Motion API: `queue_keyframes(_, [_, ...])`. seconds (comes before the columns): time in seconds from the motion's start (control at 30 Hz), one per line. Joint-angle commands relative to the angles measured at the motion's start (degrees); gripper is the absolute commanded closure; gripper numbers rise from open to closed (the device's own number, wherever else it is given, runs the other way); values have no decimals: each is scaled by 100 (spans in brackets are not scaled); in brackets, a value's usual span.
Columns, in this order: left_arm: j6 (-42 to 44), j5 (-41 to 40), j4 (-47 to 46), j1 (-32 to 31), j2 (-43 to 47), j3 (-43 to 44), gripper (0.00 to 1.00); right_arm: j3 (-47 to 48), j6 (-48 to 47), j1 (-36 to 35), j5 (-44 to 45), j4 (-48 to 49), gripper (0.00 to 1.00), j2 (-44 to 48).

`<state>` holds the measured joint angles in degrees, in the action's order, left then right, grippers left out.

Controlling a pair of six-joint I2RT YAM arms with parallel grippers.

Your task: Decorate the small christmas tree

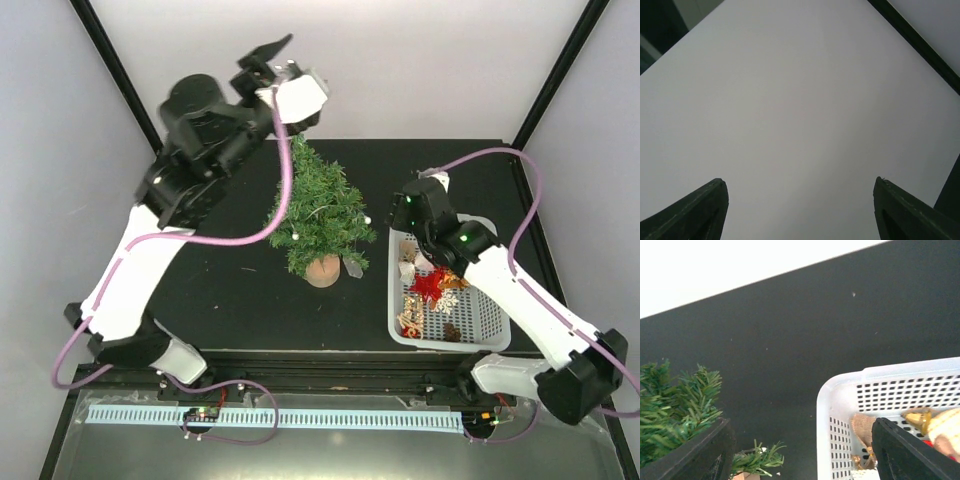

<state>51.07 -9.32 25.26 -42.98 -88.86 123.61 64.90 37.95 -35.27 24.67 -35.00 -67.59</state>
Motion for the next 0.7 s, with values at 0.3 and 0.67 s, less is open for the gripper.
queue_keyframes(0.3, [-1873,1588,2257,871,1237,-289,11,-244,547,1727,-4447,1252,24,-1254])
queue_keyframes(0.67, [-1964,2108,2477,1027,1892,-1336,8,104,296,2382,-5555,1337,23,-1799])
